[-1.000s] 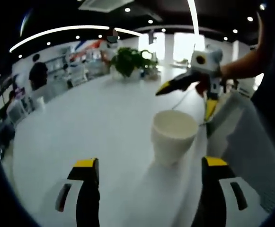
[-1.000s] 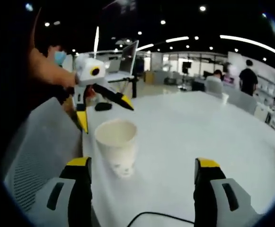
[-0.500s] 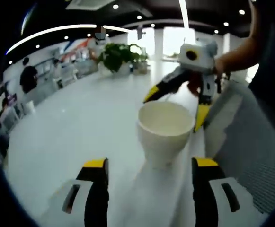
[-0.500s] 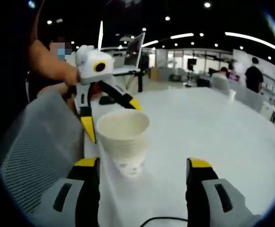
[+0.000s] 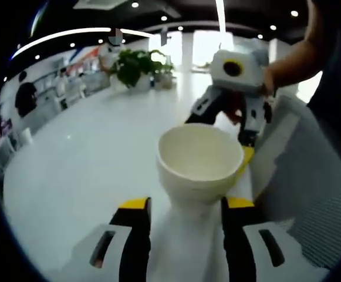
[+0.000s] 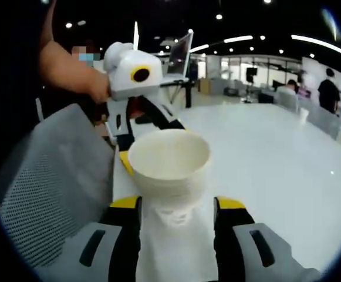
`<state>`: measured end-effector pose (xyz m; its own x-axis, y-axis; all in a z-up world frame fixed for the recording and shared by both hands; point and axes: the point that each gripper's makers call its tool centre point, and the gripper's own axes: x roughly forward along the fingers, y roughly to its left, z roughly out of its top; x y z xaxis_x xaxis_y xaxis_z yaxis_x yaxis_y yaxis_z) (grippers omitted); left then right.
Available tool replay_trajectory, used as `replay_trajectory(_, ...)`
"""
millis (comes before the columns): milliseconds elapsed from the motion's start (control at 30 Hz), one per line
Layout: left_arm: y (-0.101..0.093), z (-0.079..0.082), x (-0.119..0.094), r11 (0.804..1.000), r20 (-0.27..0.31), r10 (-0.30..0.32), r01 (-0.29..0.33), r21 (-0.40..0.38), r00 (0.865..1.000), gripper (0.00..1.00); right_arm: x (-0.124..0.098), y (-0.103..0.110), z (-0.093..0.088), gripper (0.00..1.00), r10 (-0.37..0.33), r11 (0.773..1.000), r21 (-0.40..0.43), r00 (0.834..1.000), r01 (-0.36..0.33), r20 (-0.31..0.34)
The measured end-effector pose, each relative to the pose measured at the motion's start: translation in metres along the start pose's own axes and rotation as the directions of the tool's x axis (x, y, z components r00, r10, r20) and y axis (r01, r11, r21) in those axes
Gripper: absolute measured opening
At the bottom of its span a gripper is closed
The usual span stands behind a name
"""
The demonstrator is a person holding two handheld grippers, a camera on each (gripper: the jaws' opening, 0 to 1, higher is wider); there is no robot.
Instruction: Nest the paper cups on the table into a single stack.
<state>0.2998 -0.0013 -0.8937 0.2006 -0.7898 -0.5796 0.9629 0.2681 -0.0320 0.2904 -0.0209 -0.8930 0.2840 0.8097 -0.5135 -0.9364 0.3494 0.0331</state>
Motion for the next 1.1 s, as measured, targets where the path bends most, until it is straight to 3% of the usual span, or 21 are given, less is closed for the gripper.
replay_trajectory(133, -0.008, 0.002, 0.008, 0.999, -0.006, -0.032, 0.032, 0.029, 0.999, 0.36, 0.003, 0.001, 0.003, 0.37, 0.013, 1.0, 0.007, 1.0, -0.013, 0.006)
replay_trajectory(500, -0.002, 0.009, 0.011, 0.998, -0.022, -0.044, 0.045, 0.032, 0.999, 0.36, -0.002, -0.006, 0.005, 0.37, 0.013, 0.999, 0.033, 1.0, -0.013, 0.012)
replay_trajectory(733, 0.021, 0.022, 0.014, 0.998, -0.045, -0.05, 0.051, 0.035, 0.998, 0.36, -0.002, -0.033, 0.016, 0.37, -0.009, 1.0, 0.022, 1.0, 0.009, 0.017)
replay_trajectory(1100, 0.076, 0.045, 0.024, 0.998, -0.059, -0.037, 0.039, 0.042, 0.998, 0.35, 0.004, -0.091, 0.036, 0.36, -0.02, 1.0, -0.001, 1.0, 0.02, 0.02)
